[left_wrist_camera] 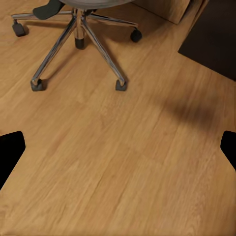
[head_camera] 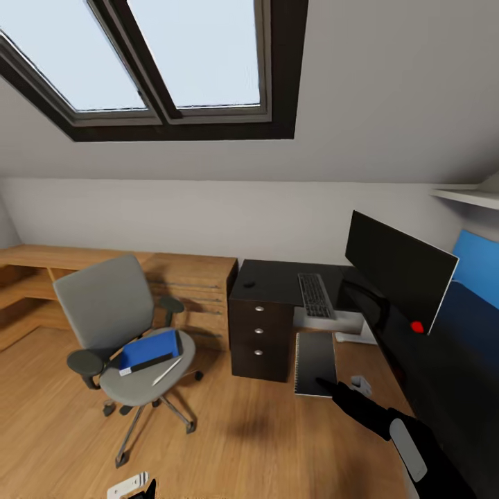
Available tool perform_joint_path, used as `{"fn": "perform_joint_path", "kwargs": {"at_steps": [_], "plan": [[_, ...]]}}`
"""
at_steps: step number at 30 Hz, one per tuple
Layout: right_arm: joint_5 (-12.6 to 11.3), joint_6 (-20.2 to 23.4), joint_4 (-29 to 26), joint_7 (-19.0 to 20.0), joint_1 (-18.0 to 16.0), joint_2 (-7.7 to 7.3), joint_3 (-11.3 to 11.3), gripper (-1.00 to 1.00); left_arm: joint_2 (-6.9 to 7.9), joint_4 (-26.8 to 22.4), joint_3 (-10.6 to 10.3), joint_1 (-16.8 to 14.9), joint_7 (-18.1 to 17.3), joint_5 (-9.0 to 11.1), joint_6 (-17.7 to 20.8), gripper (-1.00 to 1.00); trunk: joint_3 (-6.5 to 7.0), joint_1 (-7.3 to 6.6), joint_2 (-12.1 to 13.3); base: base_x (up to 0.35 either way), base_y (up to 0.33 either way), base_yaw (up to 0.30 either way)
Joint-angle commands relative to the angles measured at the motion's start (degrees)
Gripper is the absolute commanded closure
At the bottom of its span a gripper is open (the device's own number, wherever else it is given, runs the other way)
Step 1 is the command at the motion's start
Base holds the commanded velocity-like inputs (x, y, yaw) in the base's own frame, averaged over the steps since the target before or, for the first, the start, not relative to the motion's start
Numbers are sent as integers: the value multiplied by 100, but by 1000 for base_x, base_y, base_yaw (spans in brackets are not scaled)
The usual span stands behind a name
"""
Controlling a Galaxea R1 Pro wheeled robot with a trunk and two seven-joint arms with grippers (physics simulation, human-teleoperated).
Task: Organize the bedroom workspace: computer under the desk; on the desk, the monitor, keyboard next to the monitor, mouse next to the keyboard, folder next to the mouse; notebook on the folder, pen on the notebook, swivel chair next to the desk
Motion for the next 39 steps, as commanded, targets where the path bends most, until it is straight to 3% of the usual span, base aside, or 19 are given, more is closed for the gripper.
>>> {"fn": "perform_joint_path", "kwargs": {"at_steps": [1,19,29,39], "plan": [[-32,41,-3,9,-3,1,-13,100,4,9,-42,-7,-8,61,-24,-100,-11,1,-7,1,0,186],[-34,41,-2,19,-3,3,-25,100,4,15,-42,-7,-8,61,-24,-100,-23,1,-7,0,0,41],[-32,41,-3,16,-3,18,-30,100,4,13,-42,-7,-8,63,-24,-100,-23,1,-7,0,0,196],[-32,41,-7,31,-3,14,-36,100,4,15,-42,-7,-8,67,-24,-100,-23,1,-7,0,0,41]]}}
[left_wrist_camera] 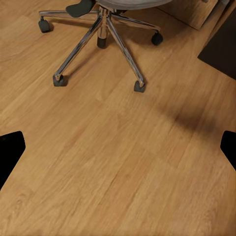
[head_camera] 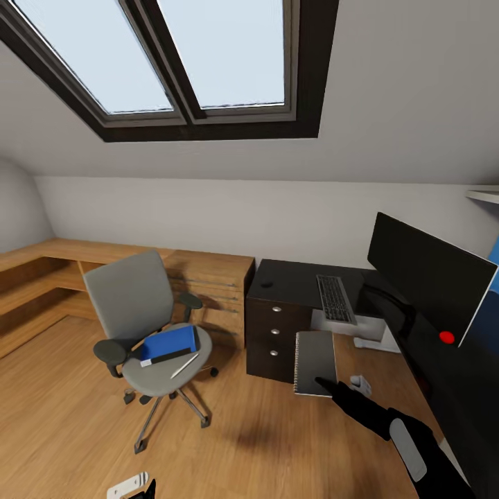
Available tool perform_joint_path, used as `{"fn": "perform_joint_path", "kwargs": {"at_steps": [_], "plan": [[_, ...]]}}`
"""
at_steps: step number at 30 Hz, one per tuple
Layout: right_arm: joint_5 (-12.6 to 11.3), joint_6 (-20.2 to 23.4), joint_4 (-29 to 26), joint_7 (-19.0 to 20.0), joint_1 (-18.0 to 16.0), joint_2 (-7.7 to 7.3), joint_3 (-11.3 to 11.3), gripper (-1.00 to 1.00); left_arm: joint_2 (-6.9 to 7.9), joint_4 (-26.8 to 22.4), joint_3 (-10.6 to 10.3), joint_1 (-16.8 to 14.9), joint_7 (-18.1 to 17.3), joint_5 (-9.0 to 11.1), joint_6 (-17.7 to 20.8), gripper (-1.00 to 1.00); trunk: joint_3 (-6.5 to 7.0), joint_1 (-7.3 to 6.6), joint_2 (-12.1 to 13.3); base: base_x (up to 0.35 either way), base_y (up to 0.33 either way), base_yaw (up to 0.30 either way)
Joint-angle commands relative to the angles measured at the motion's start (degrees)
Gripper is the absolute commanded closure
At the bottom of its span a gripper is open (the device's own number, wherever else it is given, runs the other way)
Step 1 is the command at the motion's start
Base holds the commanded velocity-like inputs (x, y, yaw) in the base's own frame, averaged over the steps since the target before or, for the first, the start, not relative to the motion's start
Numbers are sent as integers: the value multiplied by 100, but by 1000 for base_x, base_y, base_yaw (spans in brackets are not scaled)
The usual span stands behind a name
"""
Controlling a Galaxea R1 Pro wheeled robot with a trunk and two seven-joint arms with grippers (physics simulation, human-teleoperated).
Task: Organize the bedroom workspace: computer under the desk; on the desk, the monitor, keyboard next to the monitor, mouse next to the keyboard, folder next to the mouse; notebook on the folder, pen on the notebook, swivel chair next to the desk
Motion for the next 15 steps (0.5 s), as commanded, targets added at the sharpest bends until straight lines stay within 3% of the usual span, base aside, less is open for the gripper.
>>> {"fn": "perform_joint_path", "kwargs": {"at_steps": [1,15], "plan": [[-27,40,1,6,-4,2,-10,100,4,5,-42,-5,-8,61,-23,-100,-8,1,-6,0,0,7],[-19,40,-9,6,-4,-21,-10,100,4,6,-42,-5,-8,63,-23,-100,-8,1,-6,0,0,1]]}}
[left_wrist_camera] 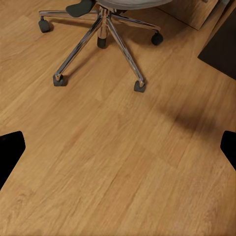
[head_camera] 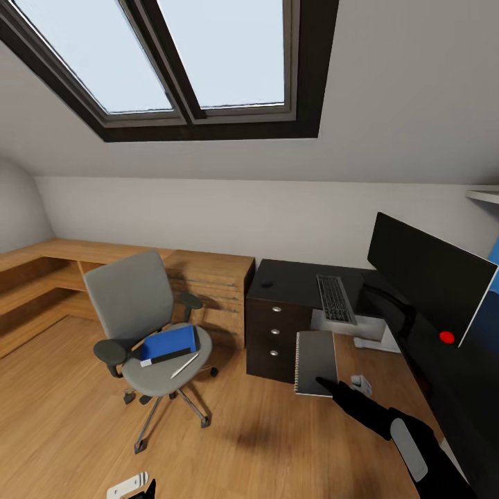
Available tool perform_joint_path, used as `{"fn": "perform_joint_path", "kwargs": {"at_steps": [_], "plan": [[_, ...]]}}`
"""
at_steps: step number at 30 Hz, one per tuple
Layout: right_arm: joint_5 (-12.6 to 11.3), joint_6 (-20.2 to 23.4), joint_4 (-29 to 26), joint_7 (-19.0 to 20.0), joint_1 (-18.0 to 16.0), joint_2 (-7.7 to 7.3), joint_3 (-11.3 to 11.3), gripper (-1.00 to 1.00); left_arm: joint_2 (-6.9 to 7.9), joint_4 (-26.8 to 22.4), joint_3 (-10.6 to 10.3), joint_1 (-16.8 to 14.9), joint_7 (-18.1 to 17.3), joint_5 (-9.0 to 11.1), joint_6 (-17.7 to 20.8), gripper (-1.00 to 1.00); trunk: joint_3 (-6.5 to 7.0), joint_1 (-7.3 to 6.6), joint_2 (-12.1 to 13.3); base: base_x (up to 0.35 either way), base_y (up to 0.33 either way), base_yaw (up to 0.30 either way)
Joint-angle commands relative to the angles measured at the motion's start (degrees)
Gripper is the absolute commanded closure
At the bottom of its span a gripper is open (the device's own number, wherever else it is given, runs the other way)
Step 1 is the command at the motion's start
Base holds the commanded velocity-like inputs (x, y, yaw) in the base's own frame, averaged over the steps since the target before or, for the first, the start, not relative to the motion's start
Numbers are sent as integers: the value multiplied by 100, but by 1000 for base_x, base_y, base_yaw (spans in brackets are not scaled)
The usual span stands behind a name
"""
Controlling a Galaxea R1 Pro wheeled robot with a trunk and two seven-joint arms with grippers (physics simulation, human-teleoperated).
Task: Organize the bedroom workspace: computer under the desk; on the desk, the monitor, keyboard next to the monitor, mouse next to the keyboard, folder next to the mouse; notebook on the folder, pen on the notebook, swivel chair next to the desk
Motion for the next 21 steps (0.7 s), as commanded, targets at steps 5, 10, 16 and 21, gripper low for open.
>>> {"fn": "perform_joint_path", "kwargs": {"at_steps": [5,10,16,21], "plan": [[-26,40,-4,11,-5,0,-11,100,10,4,-42,-5,-8,60,-23,-100,-8,1,-6,78,43,0],[-26,40,-6,10,-5,0,-8,100,12,4,-41,-5,-8,60,-23,-100,-8,1,-6,242,148,0],[-26,40,-7,8,-5,3,-9,100,13,157,-42,-5,-8,56,-35,-100,-8,1,-6,283,159,0],[-26,31,-5,6,-5,8,-16,100,6,440,-46,-5,-13,48,-139,-100,-8,1,-6,282,58,0]]}}
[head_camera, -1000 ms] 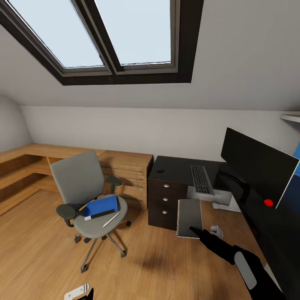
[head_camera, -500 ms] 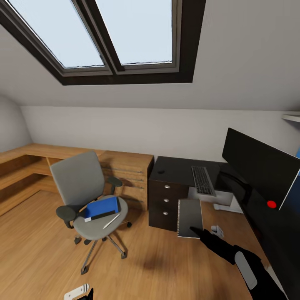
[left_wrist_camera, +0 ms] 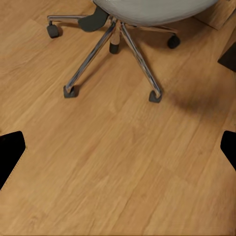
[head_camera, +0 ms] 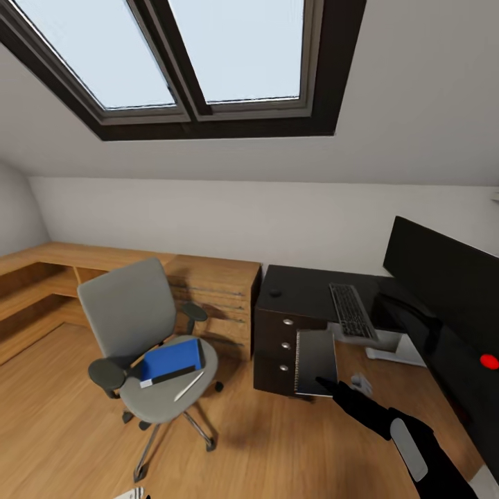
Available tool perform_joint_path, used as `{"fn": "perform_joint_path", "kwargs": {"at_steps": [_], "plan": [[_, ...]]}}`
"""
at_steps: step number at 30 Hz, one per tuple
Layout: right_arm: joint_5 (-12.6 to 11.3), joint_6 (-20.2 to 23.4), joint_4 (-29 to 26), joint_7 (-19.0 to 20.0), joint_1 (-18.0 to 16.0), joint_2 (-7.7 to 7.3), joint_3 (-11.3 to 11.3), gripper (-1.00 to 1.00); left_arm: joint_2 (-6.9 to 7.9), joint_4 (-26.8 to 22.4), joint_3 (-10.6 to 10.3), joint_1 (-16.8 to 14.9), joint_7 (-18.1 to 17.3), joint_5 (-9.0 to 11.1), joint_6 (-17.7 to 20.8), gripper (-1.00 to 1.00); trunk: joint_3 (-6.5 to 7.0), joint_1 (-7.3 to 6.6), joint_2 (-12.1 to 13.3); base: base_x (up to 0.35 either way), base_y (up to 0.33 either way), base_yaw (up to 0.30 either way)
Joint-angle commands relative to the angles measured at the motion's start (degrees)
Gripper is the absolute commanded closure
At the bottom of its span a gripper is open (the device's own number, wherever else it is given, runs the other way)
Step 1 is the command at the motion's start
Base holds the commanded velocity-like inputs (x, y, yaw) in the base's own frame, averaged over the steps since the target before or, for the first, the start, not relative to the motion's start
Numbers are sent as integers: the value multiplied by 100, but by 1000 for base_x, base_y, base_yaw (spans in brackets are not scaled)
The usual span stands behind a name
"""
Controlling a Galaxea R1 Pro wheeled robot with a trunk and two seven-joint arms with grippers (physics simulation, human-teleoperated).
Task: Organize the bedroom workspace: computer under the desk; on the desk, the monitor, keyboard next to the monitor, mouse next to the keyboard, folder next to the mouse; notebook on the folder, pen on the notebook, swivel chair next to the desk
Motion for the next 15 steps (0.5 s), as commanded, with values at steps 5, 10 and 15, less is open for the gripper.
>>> {"fn": "perform_joint_path", "kwargs": {"at_steps": [5,10,15], "plan": [[-36,5,-1,6,-5,2,-18,100,-4,438,-53,-5,-32,53,-420,-100,-8,4,-6,267,15,0],[-32,-19,-1,-4,-5,3,-16,100,-37,825,-52,-5,-119,56,-932,-100,-8,4,-6,260,4,0],[-28,-26,-1,-30,-5,3,-14,100,-101,1035,-51,1,-248,68,-1166,-100,-8,4,-6,160,1,0]]}}
